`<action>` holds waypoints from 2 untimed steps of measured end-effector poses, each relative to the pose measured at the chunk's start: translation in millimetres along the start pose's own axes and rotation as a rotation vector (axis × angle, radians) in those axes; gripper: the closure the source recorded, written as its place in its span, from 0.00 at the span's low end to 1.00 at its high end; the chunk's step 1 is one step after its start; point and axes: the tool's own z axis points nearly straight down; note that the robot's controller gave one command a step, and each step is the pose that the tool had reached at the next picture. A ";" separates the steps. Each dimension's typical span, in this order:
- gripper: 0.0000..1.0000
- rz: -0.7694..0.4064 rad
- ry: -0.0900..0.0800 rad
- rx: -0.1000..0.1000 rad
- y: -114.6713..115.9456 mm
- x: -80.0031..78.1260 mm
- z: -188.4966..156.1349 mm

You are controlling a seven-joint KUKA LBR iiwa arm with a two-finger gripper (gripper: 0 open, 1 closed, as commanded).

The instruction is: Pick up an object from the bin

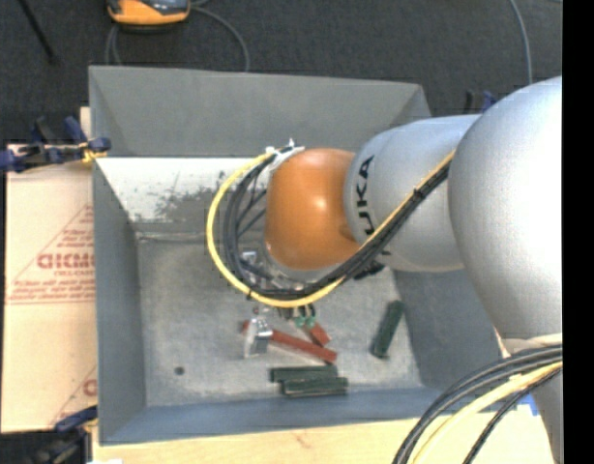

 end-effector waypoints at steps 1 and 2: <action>1.00 0.081 -0.003 -0.002 -47.3 30.0 15.0; 0.00 0.084 -0.010 -0.003 -46.9 28.3 14.2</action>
Offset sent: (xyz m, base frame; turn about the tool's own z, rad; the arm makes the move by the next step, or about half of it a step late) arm 0.0000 0.0000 0.0000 0.0000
